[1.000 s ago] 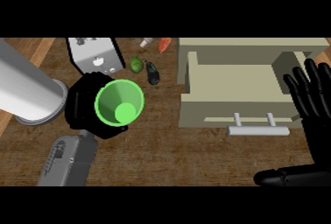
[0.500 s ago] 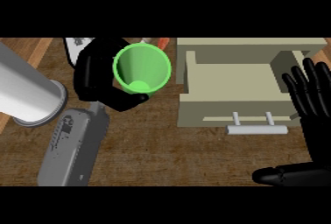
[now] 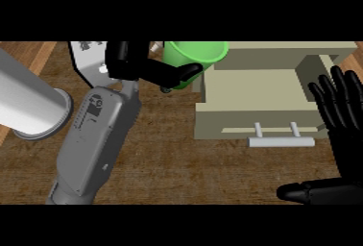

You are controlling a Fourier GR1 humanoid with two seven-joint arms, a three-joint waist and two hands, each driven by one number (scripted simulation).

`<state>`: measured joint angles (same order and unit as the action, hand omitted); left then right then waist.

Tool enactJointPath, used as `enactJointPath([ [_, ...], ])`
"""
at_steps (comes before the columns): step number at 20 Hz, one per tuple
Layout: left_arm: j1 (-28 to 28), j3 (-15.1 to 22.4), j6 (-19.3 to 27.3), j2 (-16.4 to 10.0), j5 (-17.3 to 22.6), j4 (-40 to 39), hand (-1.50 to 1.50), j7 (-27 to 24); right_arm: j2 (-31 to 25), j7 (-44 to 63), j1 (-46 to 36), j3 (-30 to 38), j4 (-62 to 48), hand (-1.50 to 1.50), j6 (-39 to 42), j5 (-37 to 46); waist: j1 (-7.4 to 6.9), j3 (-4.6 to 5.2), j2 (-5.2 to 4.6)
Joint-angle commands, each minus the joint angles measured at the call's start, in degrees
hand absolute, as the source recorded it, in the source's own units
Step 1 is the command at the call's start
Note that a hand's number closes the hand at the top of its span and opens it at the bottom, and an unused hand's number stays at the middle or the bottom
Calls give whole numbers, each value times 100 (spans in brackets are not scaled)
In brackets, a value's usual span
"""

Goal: Pick up the cup, place it into the drawer and close the drawer

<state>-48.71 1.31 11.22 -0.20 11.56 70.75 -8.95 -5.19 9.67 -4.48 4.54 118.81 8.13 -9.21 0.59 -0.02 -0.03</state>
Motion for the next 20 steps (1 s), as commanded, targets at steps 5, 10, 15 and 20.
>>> enactJointPath([
  [5,-1111,139,285,20,-9,-1263,150,130,-115,-33,-221,133,-149,-150,57,-54,22,0,-11],
  [10,-1706,592,1060,20,393,-1920,150,44,-222,-181,38,332,-241,-150,321,-363,106,-3,-19],
  [15,-1885,991,1111,20,1015,-2957,150,-742,-79,-88,206,3,213,-150,227,-114,188,0,-31],
  [20,-2267,1300,1134,20,1555,-3688,150,-890,-199,-207,-53,185,-115,-150,293,-177,228,-2,-54],
])
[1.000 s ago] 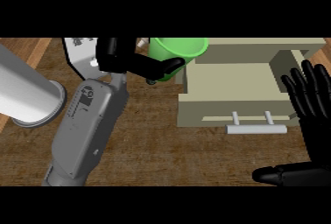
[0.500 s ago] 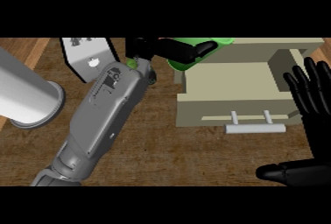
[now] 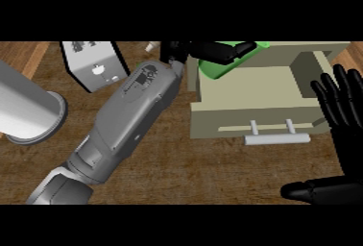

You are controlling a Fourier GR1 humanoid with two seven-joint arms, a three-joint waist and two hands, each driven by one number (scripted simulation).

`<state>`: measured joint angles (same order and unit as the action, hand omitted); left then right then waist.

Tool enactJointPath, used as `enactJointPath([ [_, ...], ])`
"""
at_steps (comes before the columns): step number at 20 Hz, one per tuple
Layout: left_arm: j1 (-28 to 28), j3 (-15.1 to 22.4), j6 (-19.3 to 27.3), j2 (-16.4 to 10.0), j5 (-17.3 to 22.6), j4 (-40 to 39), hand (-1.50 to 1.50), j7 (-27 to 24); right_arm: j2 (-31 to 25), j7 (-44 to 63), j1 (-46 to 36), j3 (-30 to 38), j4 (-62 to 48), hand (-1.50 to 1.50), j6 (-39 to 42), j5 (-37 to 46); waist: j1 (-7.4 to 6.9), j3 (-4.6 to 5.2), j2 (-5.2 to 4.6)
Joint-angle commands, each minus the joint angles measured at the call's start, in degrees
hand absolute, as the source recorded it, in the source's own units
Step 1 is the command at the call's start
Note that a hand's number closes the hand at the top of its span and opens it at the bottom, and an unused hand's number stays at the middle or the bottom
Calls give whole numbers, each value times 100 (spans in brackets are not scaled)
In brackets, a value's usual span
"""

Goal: Pick up the cup, place it into the drawer and close the drawer

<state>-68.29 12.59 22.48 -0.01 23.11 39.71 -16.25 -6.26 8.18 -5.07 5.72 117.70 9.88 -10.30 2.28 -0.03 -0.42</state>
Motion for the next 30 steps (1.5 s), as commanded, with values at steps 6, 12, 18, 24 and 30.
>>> enactJointPath([
  [6,-393,563,-154,1,451,-1401,150,-552,72,-242,383,-3,71,-150,175,-140,116,-3,-28],
  [12,-920,1209,132,1,885,-1589,150,-304,127,-160,-443,-192,-461,-150,-78,216,235,-5,-73],
  [18,-669,1914,358,1,869,-1826,150,-321,88,-152,-225,-242,-279,-150,120,37,404,-10,-100],
  [24,-776,2128,701,1,1204,-1641,-150,-88,95,-275,-344,-107,-437,-150,216,-237,504,-12,-120],
  [30,-738,1911,261,1,1699,-1394,-150,-632,56,-19,-391,-21,-217,-150,263,-603,288,-3,-67],
])
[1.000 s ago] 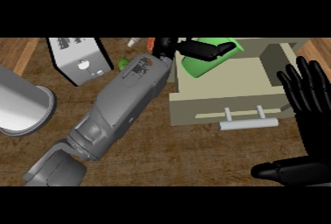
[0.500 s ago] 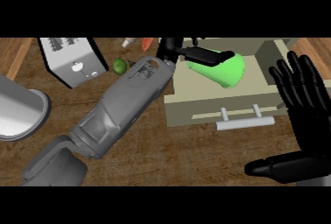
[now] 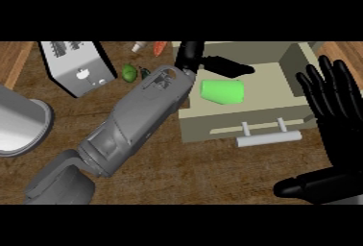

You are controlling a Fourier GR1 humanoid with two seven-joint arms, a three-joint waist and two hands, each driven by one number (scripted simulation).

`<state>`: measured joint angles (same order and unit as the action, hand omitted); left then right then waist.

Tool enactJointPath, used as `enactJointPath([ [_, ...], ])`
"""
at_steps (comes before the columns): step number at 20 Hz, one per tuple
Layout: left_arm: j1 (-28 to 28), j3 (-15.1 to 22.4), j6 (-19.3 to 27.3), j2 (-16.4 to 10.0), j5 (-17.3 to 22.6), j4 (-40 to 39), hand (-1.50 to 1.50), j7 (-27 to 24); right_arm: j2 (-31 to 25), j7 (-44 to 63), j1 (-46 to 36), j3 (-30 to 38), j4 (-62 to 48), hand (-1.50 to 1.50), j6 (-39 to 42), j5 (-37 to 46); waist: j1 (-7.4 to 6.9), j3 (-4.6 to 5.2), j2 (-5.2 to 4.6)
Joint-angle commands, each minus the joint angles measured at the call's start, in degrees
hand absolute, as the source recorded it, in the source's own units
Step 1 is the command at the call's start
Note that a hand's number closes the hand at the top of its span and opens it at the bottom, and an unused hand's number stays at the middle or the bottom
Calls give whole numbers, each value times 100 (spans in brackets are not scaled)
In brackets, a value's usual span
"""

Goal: Pick up the cup, place it into the drawer and close the drawer

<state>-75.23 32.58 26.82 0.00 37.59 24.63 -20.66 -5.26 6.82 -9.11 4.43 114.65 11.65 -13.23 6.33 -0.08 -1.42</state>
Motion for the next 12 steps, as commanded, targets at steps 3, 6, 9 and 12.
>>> enactJointPath([
  [3,-75,-318,-217,0,503,297,-150,-598,2,30,155,30,36,-150,147,-294,-223,4,51],
  [6,-247,-574,-458,0,708,260,-150,-690,-156,266,412,183,374,-150,275,-614,-263,3,73],
  [9,282,-610,-539,-1,612,660,-150,-768,-287,48,398,462,106,150,411,-710,-561,6,138],
  [12,696,-614,-272,-151,674,1299,-150,-466,-629,545,274,535,519,150,416,-760,-704,12,203],
])
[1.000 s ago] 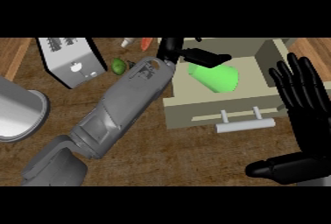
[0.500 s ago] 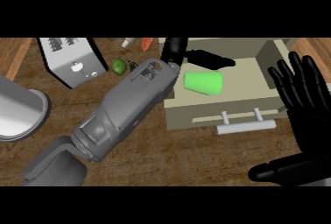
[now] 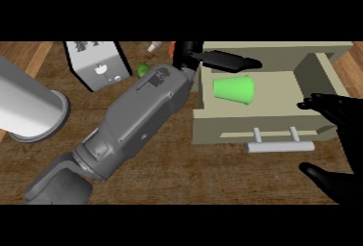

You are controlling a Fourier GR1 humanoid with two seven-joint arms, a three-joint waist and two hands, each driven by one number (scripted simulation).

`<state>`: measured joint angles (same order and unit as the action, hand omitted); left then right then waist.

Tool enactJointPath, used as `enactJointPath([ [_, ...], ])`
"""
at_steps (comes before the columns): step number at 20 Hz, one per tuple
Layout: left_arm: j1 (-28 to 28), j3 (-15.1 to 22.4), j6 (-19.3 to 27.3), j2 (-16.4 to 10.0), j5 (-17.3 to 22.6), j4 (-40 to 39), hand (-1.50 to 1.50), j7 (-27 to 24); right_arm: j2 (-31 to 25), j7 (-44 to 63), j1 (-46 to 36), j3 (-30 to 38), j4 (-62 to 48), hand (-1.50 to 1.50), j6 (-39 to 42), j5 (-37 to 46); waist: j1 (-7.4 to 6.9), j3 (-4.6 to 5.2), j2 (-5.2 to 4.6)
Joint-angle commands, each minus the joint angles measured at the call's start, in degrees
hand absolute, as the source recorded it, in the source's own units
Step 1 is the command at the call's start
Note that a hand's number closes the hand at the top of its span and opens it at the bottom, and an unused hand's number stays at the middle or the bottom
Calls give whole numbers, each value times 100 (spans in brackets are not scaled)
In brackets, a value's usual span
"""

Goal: Pick up the cup, place it into the drawer and close the drawer

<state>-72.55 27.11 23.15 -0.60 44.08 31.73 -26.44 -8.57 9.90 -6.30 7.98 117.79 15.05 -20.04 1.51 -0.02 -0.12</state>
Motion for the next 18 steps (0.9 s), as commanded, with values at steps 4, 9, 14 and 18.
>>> enactJointPath([
  [4,544,-290,115,-596,122,1059,-150,281,-736,93,177,-60,247,150,622,506,-328,8,100],
  [9,1742,-324,222,-1138,157,2191,-150,510,-636,-144,607,-403,400,150,714,1207,-353,5,92],
  [14,2892,-387,38,-1823,161,3337,-150,739,-747,-168,681,-431,311,150,754,1631,-282,3,58],
  [18,3817,-622,-123,-2541,354,4474,-150,1045,-487,159,595,-835,316,150,432,2131,-319,5,61],
])
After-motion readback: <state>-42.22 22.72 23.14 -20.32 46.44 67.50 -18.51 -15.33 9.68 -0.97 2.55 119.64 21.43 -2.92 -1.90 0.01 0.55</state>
